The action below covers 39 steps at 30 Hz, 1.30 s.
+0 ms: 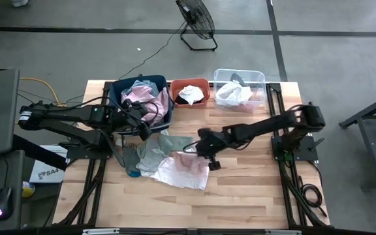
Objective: Pick & Place Cloths
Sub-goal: Put the light pink underwear into the transparent bin
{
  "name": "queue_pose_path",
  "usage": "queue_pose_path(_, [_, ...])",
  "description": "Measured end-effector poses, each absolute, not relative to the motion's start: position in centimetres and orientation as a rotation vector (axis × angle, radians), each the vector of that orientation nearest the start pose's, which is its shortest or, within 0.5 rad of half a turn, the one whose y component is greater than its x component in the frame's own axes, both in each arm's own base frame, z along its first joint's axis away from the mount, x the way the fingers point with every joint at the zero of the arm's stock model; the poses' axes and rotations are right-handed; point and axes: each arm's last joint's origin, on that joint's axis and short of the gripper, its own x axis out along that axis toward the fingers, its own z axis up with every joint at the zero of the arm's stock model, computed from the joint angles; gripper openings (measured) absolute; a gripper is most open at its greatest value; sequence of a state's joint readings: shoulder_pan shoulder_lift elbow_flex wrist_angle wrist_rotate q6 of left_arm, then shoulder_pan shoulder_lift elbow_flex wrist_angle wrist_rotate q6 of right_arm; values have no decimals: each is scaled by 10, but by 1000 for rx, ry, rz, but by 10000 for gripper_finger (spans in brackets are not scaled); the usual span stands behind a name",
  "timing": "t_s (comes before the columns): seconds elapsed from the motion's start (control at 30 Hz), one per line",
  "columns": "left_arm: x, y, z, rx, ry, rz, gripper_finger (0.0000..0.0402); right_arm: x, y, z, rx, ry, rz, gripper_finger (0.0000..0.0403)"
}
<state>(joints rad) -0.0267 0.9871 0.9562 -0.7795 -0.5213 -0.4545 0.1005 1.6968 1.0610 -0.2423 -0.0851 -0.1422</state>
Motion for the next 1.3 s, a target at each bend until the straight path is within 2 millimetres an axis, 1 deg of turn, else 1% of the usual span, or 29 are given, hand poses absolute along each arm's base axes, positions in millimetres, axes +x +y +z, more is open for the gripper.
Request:
queue_pose_path(0.27, [186, 9, 309, -206, 663, 627, 213, 307, 28, 266, -193, 719, 49, 6])
queue_pose_path(0.5, [186, 9, 309, -205, 663, 626, 213, 271, 19, 314, -238, 568, -142, 5])
queue_pose_path(0.73, [186, 9, 309, -205, 663, 627, 213, 244, 6, 348, -253, 415, -368, 5])
queue_pose_path(1.07, [186, 9, 309, -205, 663, 627, 213, 221, -15, 397, -408, 132, -650, 5])
queue_pose_path(1.2, [186, 9, 309, -204, 663, 627, 213, 214, -26, 411, -477, 73, -785, 5])
queue_pose_path(1.3, [186, 9, 309, -204, 663, 627, 213, 210, -36, 417, -488, 58, -910, 5])
